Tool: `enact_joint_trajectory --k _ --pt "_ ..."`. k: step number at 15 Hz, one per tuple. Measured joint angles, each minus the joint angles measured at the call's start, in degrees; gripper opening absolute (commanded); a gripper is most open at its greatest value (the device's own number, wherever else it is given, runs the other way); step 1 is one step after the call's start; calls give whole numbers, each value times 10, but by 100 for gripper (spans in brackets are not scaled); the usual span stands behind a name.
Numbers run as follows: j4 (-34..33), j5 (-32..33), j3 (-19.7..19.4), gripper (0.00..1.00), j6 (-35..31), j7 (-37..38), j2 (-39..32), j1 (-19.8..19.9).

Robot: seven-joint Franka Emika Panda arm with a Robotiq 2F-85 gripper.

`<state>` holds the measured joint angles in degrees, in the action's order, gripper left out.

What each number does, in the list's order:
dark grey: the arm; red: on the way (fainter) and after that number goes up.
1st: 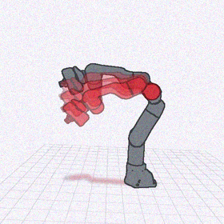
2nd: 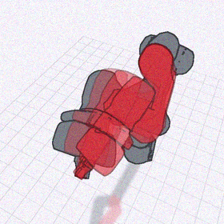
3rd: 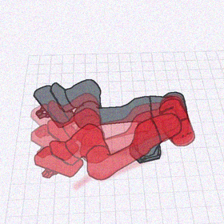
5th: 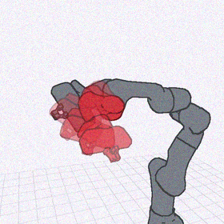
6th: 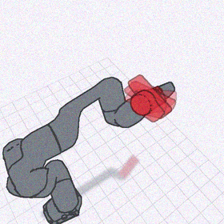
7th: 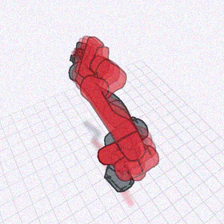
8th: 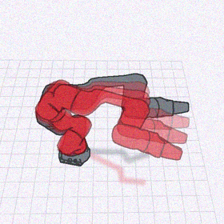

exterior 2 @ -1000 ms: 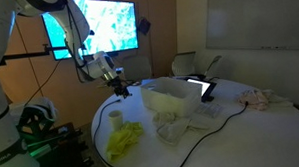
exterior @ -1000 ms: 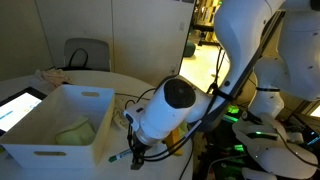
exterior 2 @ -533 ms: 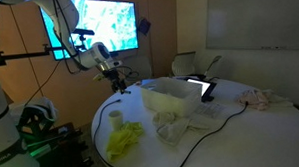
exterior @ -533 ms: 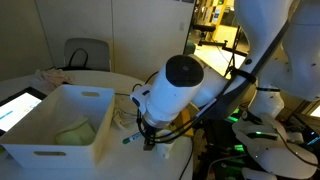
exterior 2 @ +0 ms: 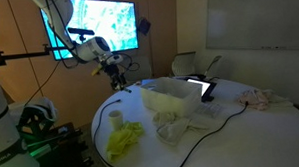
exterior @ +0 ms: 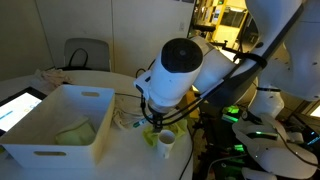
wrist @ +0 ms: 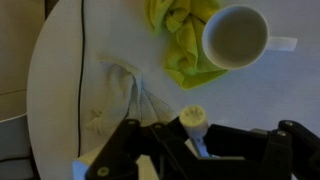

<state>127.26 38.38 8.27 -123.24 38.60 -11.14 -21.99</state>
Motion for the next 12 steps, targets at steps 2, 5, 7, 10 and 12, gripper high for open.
enact_joint_trajectory --k 2,5,7,10,12 --pt "0 -14 4 9 27 -23 5 7" --pt "-1 -30 9 9 63 -57 10 13" --pt "-3 -38 12 9 91 -77 11 14" --pt "-5 -46 20 9 137 -100 10 14" --pt "-8 -52 25 9 173 -115 7 14"
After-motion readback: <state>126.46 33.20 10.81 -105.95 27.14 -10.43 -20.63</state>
